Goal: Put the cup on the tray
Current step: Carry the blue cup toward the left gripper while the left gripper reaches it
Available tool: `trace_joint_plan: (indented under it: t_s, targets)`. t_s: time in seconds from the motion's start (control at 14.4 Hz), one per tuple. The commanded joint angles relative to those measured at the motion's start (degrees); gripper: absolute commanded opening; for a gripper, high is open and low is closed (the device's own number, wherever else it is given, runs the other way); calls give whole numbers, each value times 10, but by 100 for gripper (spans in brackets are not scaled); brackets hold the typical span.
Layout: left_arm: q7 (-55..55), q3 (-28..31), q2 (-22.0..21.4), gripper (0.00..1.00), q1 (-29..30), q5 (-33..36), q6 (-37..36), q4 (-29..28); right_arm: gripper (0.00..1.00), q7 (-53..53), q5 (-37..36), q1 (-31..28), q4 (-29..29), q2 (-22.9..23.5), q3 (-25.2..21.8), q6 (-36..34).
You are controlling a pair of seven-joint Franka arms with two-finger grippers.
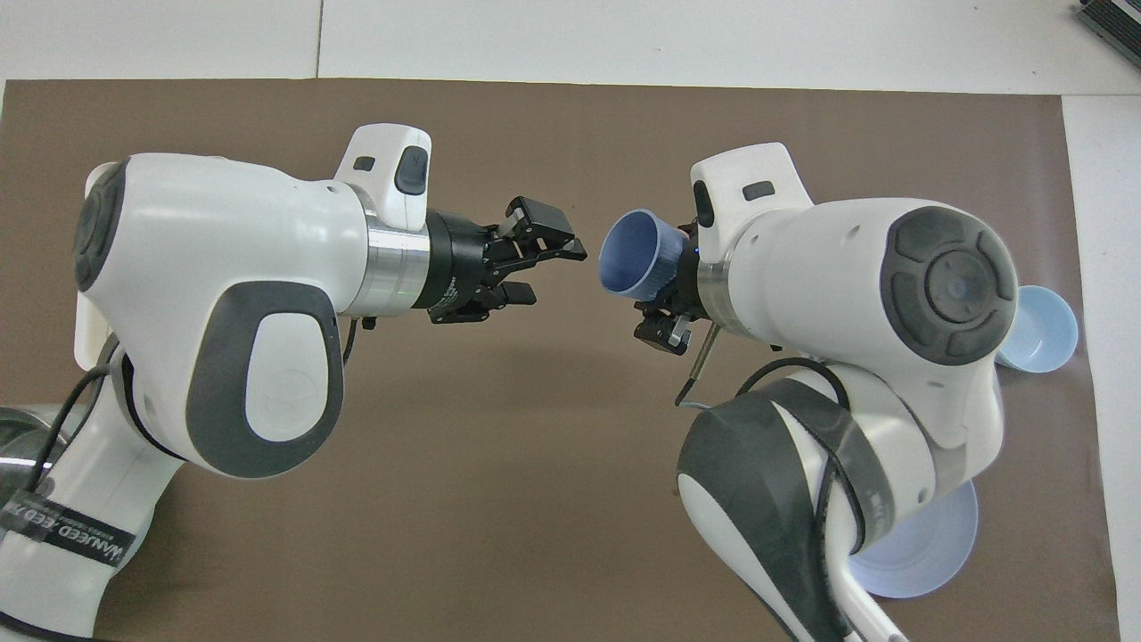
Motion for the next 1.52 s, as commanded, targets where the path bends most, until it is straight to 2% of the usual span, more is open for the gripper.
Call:
trace_joint_plan:
  t_s: [0.0,0.21,0.35,0.42,0.49,0.62,0.69,0.76,0.83,1.11,1.46]
  targets:
    - [-25,9,-5,75,-29,-15,46,-14,0,8,-14,-4,15,7,2,-7]
    - [-38,9,6,74,-52,-15,85,-16,0,29,-14,1,16,8,2,-6]
    - [-38,9,6,61,-62,-15,100,-31,0,40,-14,2,16,8,2,-4]
    - [-38,9,6,60,-67,-15,115,-36,0,40,-14,2,16,9,3,-4]
    - [-38,9,6,54,-67,-15,123,-36,0,40,-14,2,16,9,3,-4]
    - [-38,9,7,33,-67,-15,129,-36,0,40,-14,1,16,9,4,-3]
    - [-38,9,7,15,-66,-15,129,-36,0,40,-14,1,16,9,4,-3]
    - [-39,9,8,4,-66,-19,129,-36,0,40,-14,1,15,9,4,-3]
    - [-39,9,8,0,-66,-26,129,-35,0,40,-14,1,15,9,4,-3]
    - [-40,9,13,0,-64,-28,128,-27,0,41,-14,1,15,9,4,-2]
    - [-50,11,39,0,-26,-21,70,61,0,41,-14,0,14,10,4,-3]
